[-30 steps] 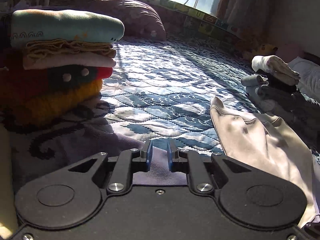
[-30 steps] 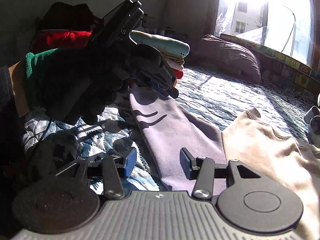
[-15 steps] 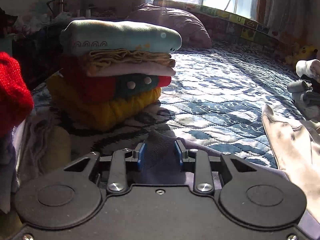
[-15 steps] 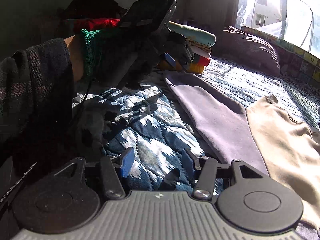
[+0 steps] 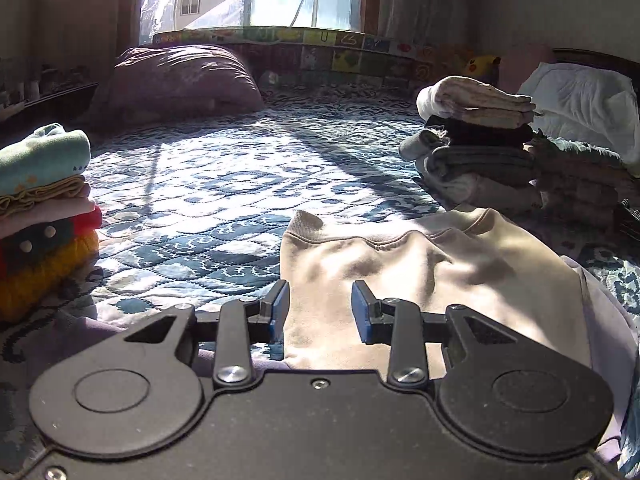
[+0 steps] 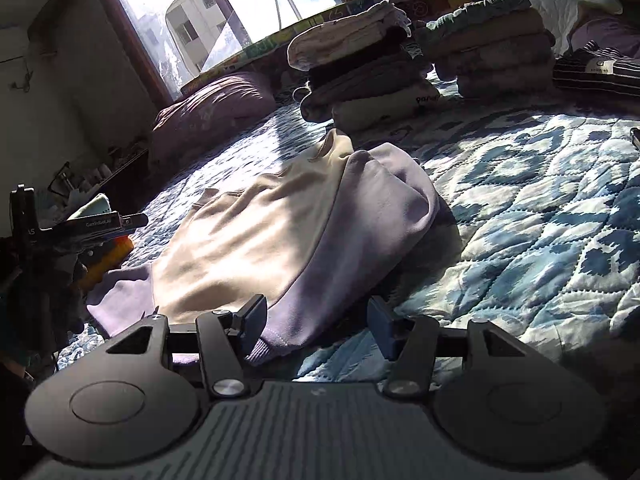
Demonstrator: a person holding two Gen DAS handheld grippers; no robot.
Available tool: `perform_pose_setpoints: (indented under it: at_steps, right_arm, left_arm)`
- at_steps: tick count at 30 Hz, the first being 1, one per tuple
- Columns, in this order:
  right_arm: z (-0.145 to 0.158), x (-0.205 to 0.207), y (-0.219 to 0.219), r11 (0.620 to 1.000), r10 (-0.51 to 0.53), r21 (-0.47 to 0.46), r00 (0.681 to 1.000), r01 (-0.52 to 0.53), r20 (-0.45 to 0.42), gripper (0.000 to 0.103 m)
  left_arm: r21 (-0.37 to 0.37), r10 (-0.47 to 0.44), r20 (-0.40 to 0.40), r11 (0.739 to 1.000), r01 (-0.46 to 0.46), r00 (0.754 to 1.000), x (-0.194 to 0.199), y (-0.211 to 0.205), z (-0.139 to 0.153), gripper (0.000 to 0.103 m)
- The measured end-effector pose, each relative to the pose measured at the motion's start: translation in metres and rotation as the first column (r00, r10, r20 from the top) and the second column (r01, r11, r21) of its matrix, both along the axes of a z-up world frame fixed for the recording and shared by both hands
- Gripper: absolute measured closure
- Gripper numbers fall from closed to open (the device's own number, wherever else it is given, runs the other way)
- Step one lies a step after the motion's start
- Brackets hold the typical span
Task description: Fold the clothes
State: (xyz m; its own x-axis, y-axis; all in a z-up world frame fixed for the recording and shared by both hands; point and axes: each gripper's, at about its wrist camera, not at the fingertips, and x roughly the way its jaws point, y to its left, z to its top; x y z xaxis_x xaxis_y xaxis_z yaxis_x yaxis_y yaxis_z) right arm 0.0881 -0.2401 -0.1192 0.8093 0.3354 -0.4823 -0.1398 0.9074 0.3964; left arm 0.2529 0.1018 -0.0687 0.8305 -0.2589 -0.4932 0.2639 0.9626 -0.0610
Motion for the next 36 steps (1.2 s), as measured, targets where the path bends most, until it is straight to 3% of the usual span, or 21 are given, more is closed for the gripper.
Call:
perform_pose_setpoints:
  at_steps: [4, 5, 14, 18, 20, 25, 28, 31, 32, 34, 36]
  right_arm:
    - [-0.009, 0.021, -0.077, 0.957, -0.234, 0.16, 0.97, 0.241, -0.062, 0.045]
    - [-0.009, 0.03, -0.086, 0.952, -0.255, 0.161, 0.965, 0.261, -0.06, 0.045]
    - [-0.009, 0.175, -0.114, 0.975, -0.152, 0.144, 0.979, 0.171, -0.133, 0.054]
    - [-0.018, 0.205, -0.131, 0.954, -0.168, 0.21, 0.963, 0.212, -0.211, 0.067]
    - [-0.025, 0.213, -0.14, 0.938, -0.173, 0.252, 0.952, 0.237, -0.251, 0.067]
    - [-0.03, 0.232, -0.138, 0.94, -0.072, 0.302, 0.956, 0.161, -0.285, 0.066]
    - [-0.029, 0.252, -0.134, 0.928, -0.025, 0.346, 0.95, 0.138, -0.312, 0.058]
    - [-0.024, 0.266, -0.125, 0.931, 0.014, 0.349, 0.942, 0.11, -0.334, 0.058]
    - [-0.023, 0.27, -0.12, 0.938, 0.03, 0.334, 0.936, 0.095, -0.35, 0.06]
    - [-0.02, 0.27, -0.111, 0.954, 0.045, 0.293, 0.936, 0.063, -0.349, 0.087]
    - [-0.013, 0.264, -0.105, 0.963, 0.05, 0.265, 0.945, 0.04, -0.324, 0.09]
  left_arm:
    - [0.0, -0.131, -0.016, 0.991, 0.131, 0.991, -0.012, -0.066, -0.002, 0.071]
    - [-0.012, -0.167, -0.036, 0.986, 0.167, 0.985, -0.017, -0.085, -0.006, 0.071]
    - [-0.058, -0.347, -0.182, 0.938, 0.342, 0.92, -0.053, -0.18, -0.048, 0.069]
    - [-0.054, -0.375, -0.184, 0.927, 0.371, 0.909, -0.049, -0.192, -0.057, 0.067]
    - [-0.061, -0.371, -0.195, 0.929, 0.366, 0.908, -0.045, -0.192, -0.06, 0.067]
    - [-0.09, -0.367, -0.21, 0.93, 0.356, 0.906, -0.039, -0.187, -0.064, 0.067]
    - [-0.093, -0.369, -0.209, 0.929, 0.357, 0.905, -0.037, -0.185, -0.065, 0.067]
    - [-0.097, -0.35, -0.215, 0.936, 0.337, 0.912, -0.033, -0.18, -0.067, 0.067]
    - [-0.1, -0.346, -0.216, 0.938, 0.332, 0.913, -0.032, -0.179, -0.067, 0.067]
    - [-0.107, -0.34, -0.22, 0.94, 0.324, 0.914, -0.03, -0.176, -0.067, 0.067]
    - [-0.104, -0.336, -0.225, 0.942, 0.32, 0.915, -0.029, -0.175, -0.069, 0.066]
